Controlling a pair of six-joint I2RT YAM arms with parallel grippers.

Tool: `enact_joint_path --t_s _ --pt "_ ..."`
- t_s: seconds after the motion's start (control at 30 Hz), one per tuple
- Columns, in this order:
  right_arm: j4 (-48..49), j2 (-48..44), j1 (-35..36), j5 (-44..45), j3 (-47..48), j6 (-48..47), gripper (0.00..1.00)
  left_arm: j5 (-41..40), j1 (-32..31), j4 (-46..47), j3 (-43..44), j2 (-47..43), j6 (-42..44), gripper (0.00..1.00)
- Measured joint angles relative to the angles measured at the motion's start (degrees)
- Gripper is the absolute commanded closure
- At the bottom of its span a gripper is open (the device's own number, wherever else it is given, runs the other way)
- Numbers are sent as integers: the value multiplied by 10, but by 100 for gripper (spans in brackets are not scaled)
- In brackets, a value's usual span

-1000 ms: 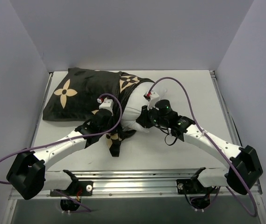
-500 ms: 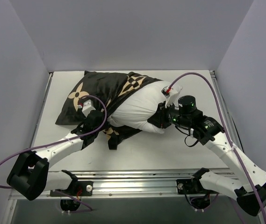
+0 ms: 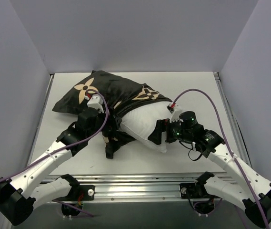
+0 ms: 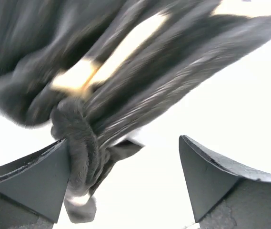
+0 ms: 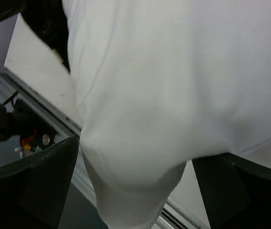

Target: Remove the pillowcase from the pillow

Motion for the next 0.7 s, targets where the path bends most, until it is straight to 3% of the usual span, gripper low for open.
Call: enact_joint_path --t_s 0.2,0.37,0.57,0.7 --pt "-19 -12 -103 87 52 25 0 60 -6 -61 170 55 114 3" --pt "-19 -14 -206 95 56 58 0 85 -6 -89 294 146 185 3" --pt "70 20 -329 19 -2 115 0 125 -20 -116 446 296 237 3" --pt "154 85 -362 -24 -64 161 0 145 -42 -128 533 395 271 3"
